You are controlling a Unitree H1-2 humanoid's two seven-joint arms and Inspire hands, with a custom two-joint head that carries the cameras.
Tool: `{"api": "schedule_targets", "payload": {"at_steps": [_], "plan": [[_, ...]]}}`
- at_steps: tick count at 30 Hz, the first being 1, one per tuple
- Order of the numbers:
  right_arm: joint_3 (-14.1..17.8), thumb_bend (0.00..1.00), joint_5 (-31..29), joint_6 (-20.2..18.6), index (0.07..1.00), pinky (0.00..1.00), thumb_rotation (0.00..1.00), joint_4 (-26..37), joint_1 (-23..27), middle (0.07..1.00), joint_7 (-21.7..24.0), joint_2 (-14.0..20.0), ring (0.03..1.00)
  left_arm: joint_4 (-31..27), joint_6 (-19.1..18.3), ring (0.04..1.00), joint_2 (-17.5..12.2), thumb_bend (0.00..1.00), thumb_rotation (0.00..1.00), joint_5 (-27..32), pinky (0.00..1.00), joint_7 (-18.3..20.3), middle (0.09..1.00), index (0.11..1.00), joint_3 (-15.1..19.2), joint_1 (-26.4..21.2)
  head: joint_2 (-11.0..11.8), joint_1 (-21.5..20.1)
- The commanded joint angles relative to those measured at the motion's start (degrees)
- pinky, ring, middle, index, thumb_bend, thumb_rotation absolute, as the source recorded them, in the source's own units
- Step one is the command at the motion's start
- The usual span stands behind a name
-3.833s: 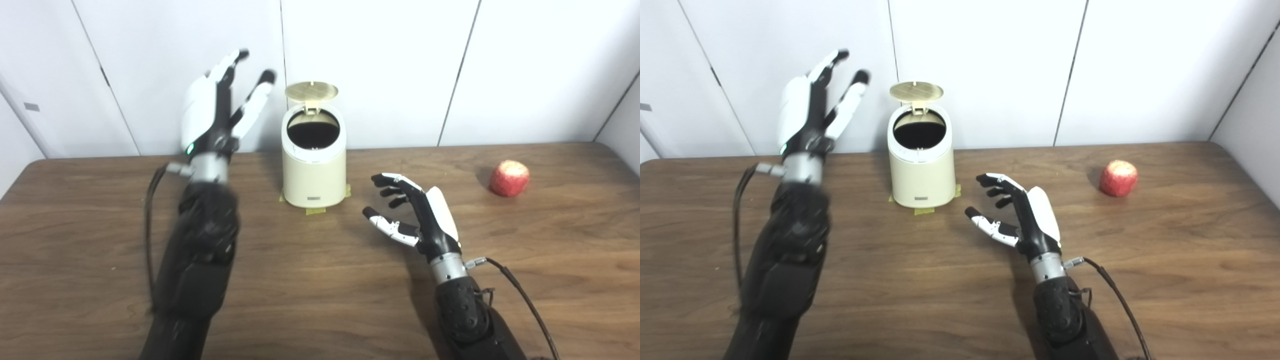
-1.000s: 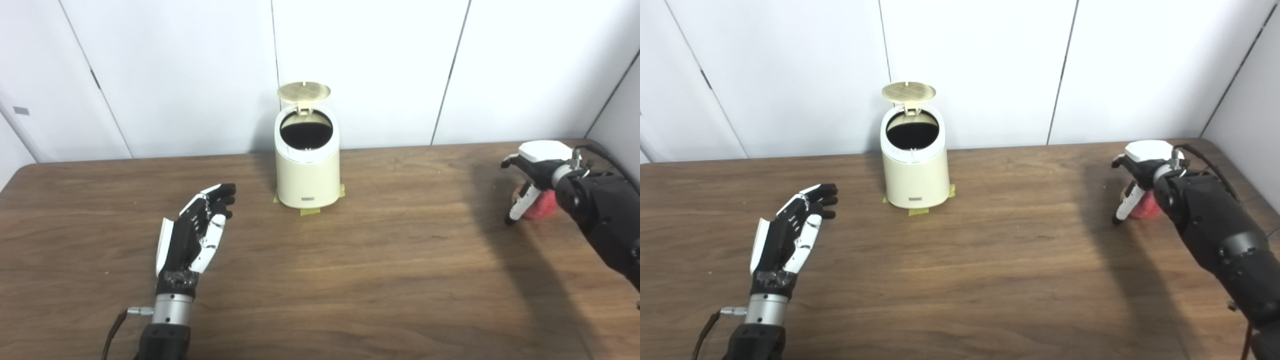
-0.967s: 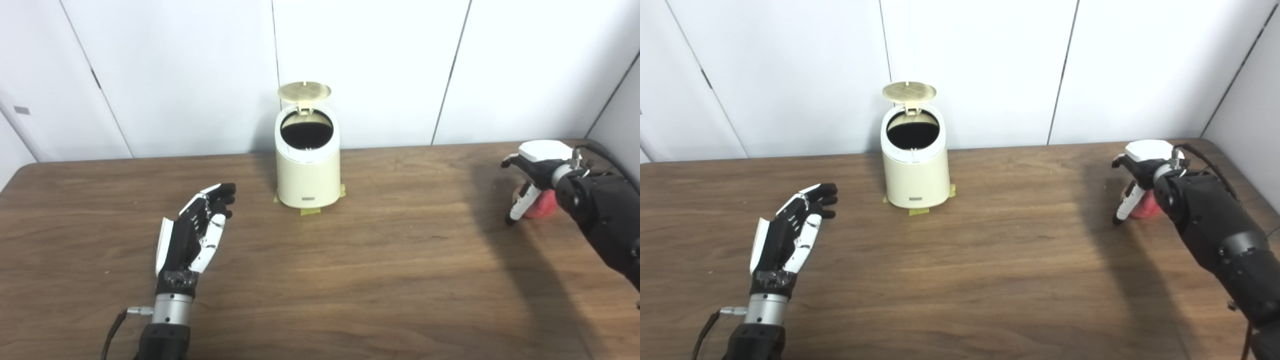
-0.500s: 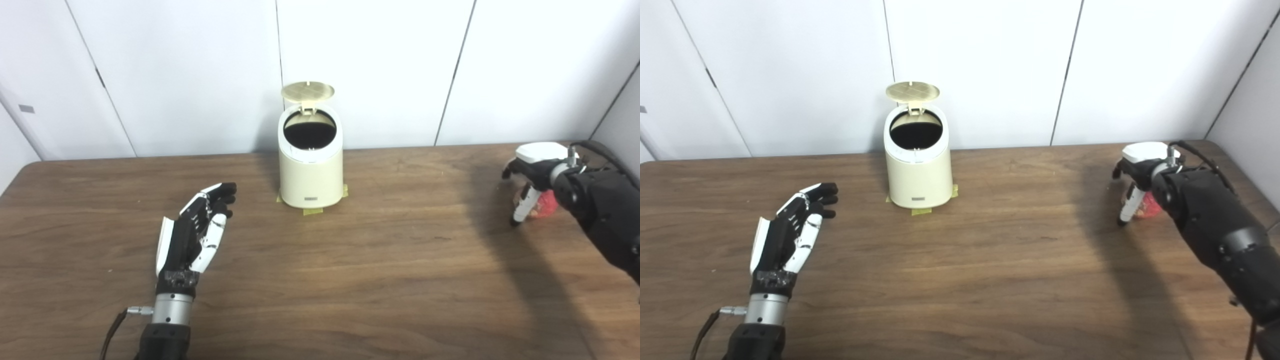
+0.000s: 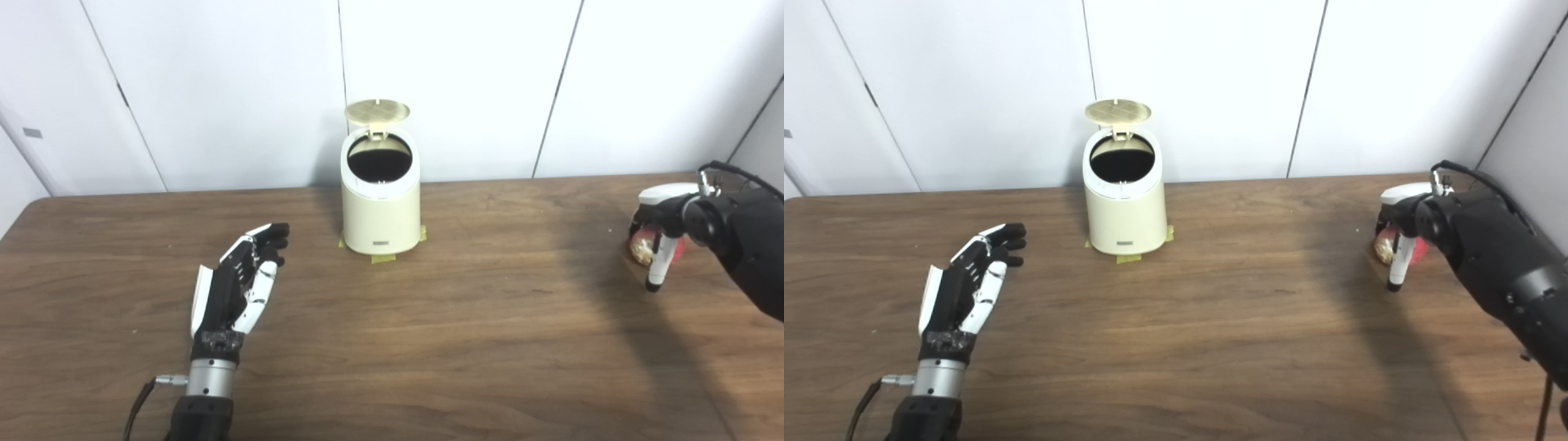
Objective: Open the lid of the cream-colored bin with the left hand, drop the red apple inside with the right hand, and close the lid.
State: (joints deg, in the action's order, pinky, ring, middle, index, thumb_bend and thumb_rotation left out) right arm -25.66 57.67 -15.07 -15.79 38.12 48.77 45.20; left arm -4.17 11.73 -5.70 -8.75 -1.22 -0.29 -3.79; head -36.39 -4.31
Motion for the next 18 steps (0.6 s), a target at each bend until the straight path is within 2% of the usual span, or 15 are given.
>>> {"api": "schedule_targets", "payload": {"at_steps": [1,4,6,9,12,13,14,15,16,18], "plan": [[-0.07,0.97,1.46,1.7,0.797,0.92,0.28,1.55,1.98,0.838,-0.26,3.19,0.854,-1.64,0.64,0.759,-0.06,0.28,0.68,0.34,0.67,0.04,0.775,0.751,0.11,-1.59,-0.09,-0.11],[0.09,0.96,1.42,2.88,0.793,0.99,0.27,1.92,1.3,0.821,-0.92,3.47,0.846,-1.58,0.8,0.76,-0.06,0.28,0.67,0.64,0.67,0.09,0.774,0.749,0.16,-1.61,-0.05,-0.12],[0.63,0.96,1.19,2.78,0.787,0.93,0.25,2.18,0.76,0.818,-1.59,3.49,0.834,-1.54,0.83,0.759,-0.05,0.28,0.66,0.85,0.67,0.13,0.773,0.748,0.17,-1.61,-0.04,-0.1],[0.65,0.93,1.52,3.97,0.769,0.97,0.2,2.29,0.22,0.804,-3.46,3.87,0.822,-1.58,0.79,0.759,-0.08,0.27,0.65,0.56,0.67,0.08,0.774,0.748,0.09,-1.59,-0.04,-0.1],[0.14,0.83,3.78,5.47,0.664,0.93,0.11,1.38,-0.36,0.715,-8.59,3.89,0.755,-1.72,0.7,0.761,-0.06,0.27,0.67,0.17,0.67,-0.05,0.776,0.749,0.06,-1.53,-0.02,0.01],[-0.03,0.65,4.58,5.56,0.557,0.75,0.05,0.59,-0.32,0.588,-9.92,3.58,0.629,-1.77,0.71,0.76,-0.06,0.27,0.67,0.18,0.67,-0.04,0.775,0.749,0.07,-1.52,-0.05,0.09],[-0.08,0.59,5.58,4.8,0.521,0.69,0.02,-0.36,-0.28,0.545,-11.25,2.97,0.586,-1.8,0.75,0.759,-0.04,0.27,0.67,0.28,0.67,-0.01,0.774,0.748,0.08,-1.5,-0.07,0.08],[0.55,0.56,5.9,4.06,0.508,0.48,0.01,-0.78,-0.8,0.481,-13.57,2.48,0.477,-1.83,0.79,0.759,-0.04,0.27,0.67,0.26,0.67,-0.03,0.775,0.748,0.09,-1.48,-0.12,0.03],[1.09,0.54,5.98,3.6,0.493,0.32,0.0,-0.92,-1.22,0.475,-15.1,2.19,0.34,-1.86,0.8,0.759,-0.05,0.27,0.67,0.23,0.67,-0.04,0.775,0.748,0.09,-1.46,-0.12,-0.03],[2.41,0.53,5.86,2.78,0.486,0.23,0.0,0.35,-2.48,0.471,-16.82,2.22,0.268,-1.79,0.93,0.759,0.0,0.27,0.67,0.35,0.67,-0.09,0.773,0.747,0.12,-1.47,-0.15,-0.04]]}}
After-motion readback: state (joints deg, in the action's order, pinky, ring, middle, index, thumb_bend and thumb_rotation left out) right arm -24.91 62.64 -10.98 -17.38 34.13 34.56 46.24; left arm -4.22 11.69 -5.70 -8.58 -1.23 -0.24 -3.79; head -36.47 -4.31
